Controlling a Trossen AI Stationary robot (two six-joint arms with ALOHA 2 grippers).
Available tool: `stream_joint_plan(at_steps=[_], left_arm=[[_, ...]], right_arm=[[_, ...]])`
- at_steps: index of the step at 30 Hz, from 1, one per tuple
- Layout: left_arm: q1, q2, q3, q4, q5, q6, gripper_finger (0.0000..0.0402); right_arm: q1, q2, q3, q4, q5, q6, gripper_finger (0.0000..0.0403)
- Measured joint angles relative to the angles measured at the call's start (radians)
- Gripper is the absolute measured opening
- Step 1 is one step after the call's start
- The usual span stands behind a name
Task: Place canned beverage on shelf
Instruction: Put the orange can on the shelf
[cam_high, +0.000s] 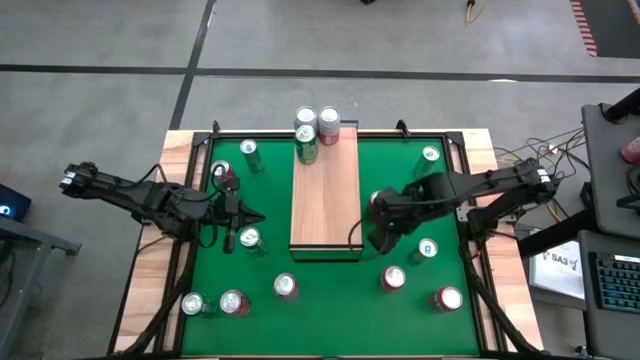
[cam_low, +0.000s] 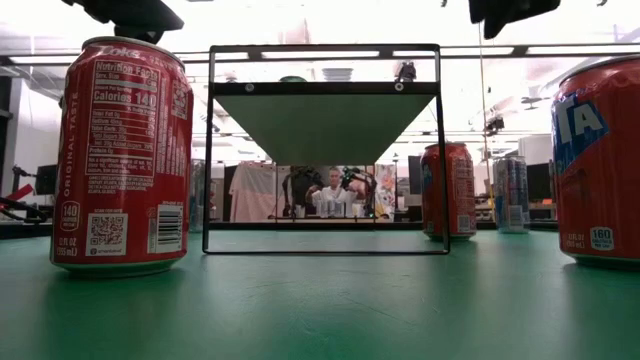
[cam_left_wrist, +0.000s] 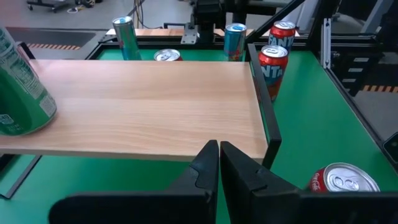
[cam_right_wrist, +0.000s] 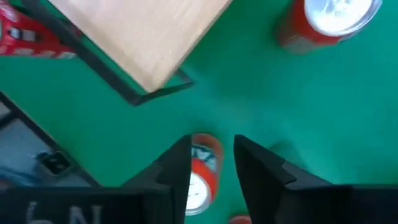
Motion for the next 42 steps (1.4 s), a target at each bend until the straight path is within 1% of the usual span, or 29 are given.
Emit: stream_joint_plan(at_steps=[3,6,8,10,14,18,21,24,28,31,34,37,39,42], left_arm=[[0.000,0.001,0.000,0.013,0.000,0.022,0.0000],[0.000,0.001,0.000,0.034,0.000,0.045,0.0000],[0.000,0.001,0.000,0.037,0.000,0.053,0.0000],[0.000,0.001,0.000,0.038,0.000,0.062,0.0000],[0.000,0.005,0.000,0.039,0.001,0.067,0.0000],[0.000,0.005,0.000,0.039,0.001,0.070,0.0000],[0.000,0.005,0.000,0.039,0.001,0.078,0.0000],[0.000,0.005,0.000,0.039,0.002,0.087,0.0000],[0.000,0.005,0.000,0.039,0.002,0.086,0.0000],[0.000,0.005,0.000,0.039,0.002,0.081,0.0000],[0.000,0.005,0.000,0.039,0.002,0.068,0.0000],[0.000,0.005,0.000,0.039,0.003,0.049,0.0000],[0.000,0.005,0.000,0.038,0.003,0.038,0.0000],[0.000,0.005,0.000,0.038,0.003,0.030,0.0000]], right_arm=[[0.042,0.000,0.000,0.009,-0.001,0.100,0.0139],[0.072,0.012,0.000,0.008,0.050,0.235,0.0151],[0.083,0.029,0.000,0.012,0.061,0.305,0.0155],[0.087,0.047,0.000,0.026,0.039,0.306,0.0155],[0.093,0.095,0.001,0.085,-0.095,0.160,0.0144],[0.092,0.151,0.007,0.149,-0.125,0.148,0.0143],[0.091,0.184,0.009,0.189,-0.191,0.151,0.0165],[0.092,0.214,0.009,0.184,-0.245,0.162,0.0202],[0.089,0.226,0.009,0.181,-0.284,0.166,0.0256],[0.089,0.224,0.009,0.181,-0.337,0.229,0.0288],[0.104,0.216,0.009,0.174,-0.342,0.274,0.0310],[0.129,0.214,0.009,0.119,-0.339,0.310,0.0321],[0.146,0.219,0.009,0.071,-0.319,0.343,0.0324],[0.171,0.221,0.009,0.011,-0.247,0.385,0.0325]])
